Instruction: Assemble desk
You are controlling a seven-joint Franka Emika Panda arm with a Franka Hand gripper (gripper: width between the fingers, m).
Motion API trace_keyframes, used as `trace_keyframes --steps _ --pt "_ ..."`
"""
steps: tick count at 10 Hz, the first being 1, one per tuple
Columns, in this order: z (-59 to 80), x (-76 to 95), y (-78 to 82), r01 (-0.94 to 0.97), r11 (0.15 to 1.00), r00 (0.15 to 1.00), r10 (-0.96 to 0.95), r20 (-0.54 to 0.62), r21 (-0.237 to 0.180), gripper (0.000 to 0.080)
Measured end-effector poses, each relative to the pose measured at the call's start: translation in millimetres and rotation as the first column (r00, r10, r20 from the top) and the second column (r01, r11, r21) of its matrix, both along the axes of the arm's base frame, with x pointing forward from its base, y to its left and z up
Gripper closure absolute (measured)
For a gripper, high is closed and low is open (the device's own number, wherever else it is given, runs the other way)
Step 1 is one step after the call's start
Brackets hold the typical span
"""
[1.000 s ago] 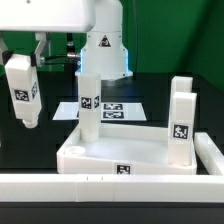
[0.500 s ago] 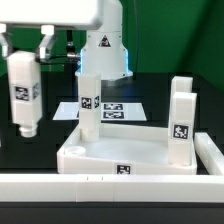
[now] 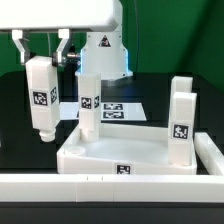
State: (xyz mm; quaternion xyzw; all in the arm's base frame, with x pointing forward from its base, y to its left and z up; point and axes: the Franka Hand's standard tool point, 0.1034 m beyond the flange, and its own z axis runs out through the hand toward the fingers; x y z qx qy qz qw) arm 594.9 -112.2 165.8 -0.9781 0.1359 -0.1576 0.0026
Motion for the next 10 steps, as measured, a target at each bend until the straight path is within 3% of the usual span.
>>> trace_keyframes --steps 3,10 --pt "-1.5 6.3 24.3 -0.050 0.999 0.998 0.051 0.023 -0.014 0.0508" --pt "-7.7 -2.2 27.9 -0.051 0.998 0.998 0.052 0.026 -0.020 0.0508"
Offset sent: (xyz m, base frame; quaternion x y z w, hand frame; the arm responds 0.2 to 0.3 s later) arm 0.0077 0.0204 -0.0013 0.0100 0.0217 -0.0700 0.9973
